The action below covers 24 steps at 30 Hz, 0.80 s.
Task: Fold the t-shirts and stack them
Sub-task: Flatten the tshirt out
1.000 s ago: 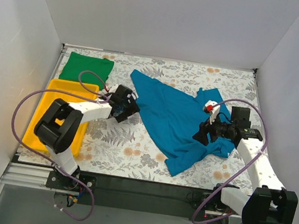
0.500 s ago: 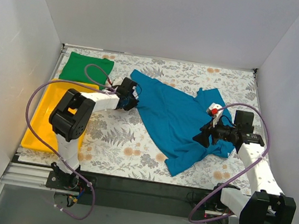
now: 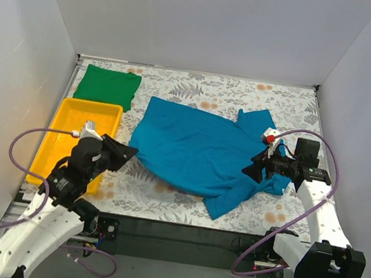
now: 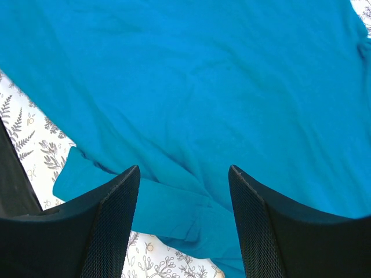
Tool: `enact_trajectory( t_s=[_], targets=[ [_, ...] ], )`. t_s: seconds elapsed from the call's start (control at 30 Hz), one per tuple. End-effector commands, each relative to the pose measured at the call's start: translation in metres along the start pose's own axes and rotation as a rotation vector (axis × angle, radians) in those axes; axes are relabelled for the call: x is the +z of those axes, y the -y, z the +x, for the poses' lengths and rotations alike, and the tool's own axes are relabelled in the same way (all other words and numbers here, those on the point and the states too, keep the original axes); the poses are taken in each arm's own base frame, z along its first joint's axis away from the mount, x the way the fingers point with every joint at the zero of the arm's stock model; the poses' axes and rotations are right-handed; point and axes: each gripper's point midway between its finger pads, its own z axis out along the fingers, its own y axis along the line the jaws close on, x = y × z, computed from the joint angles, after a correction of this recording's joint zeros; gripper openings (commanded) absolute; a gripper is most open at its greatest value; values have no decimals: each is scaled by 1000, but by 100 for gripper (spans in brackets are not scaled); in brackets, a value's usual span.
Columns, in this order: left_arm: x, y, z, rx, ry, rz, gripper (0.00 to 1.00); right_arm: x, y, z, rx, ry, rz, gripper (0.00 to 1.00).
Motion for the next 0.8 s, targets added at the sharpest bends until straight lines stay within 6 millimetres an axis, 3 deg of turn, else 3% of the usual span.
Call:
enact_trajectory(
  t_s=[0.0, 0.03, 0.1, 0.13, 0.2, 0.33, 0.43, 0.47, 0.5, 0.53, 0.6, 0.63, 0.67, 0.7, 0.73, 0.77],
  targets=[
    [-25, -52, 37, -66, -156, -153, 24, -2, 7, -5, -25, 11, 25, 69],
    [-36, -37, 37, -33, -183, -89, 49, -3, 9, -4, -24, 4, 37, 69],
    [-52, -16, 32, 22, -178, 2, 91, -6, 17, -3, -30, -14, 81, 69],
    [-62, -2, 23, 86, -155, 52, 92, -6, 20, -3, -31, -19, 96, 69],
    [-64, 1, 12, 132, -113, 31, 92, -6, 31, -2, -14, -34, 141, 69],
    [-48, 11, -3, 247, -56, 19, 93, -7, 52, -5, 20, -46, 227, 69],
    [-12, 24, 1, 367, -79, 66, 94, -15, 90, -15, 48, -46, 402, 68],
    [14, 26, 0, 432, -82, 57, 95, -18, 102, -17, 66, -48, 459, 68],
    [26, 34, 4, 457, -108, 78, 95, -22, 118, -9, 125, -83, 541, 67],
    [54, 24, 10, 489, -158, 20, 96, -26, 130, -17, 129, -76, 584, 67],
    [85, 50, -9, 540, -132, 63, 95, -27, 155, -9, 194, -105, 678, 66],
    [99, 54, -11, 543, -164, 73, 94, -28, 165, -13, 201, -105, 704, 66],
    [131, 36, -22, 524, -183, 10, 93, -31, 177, -12, 226, -106, 744, 65],
    [144, 52, -37, 520, -166, 33, 91, -25, 186, 0, 263, -137, 744, 64],
    [156, 51, -40, 503, -199, 44, 89, -24, 192, 3, 282, -142, 752, 64],
    [181, 30, -52, 469, -214, -12, 89, -28, 203, 0, 301, -130, 768, 63]
  ],
)
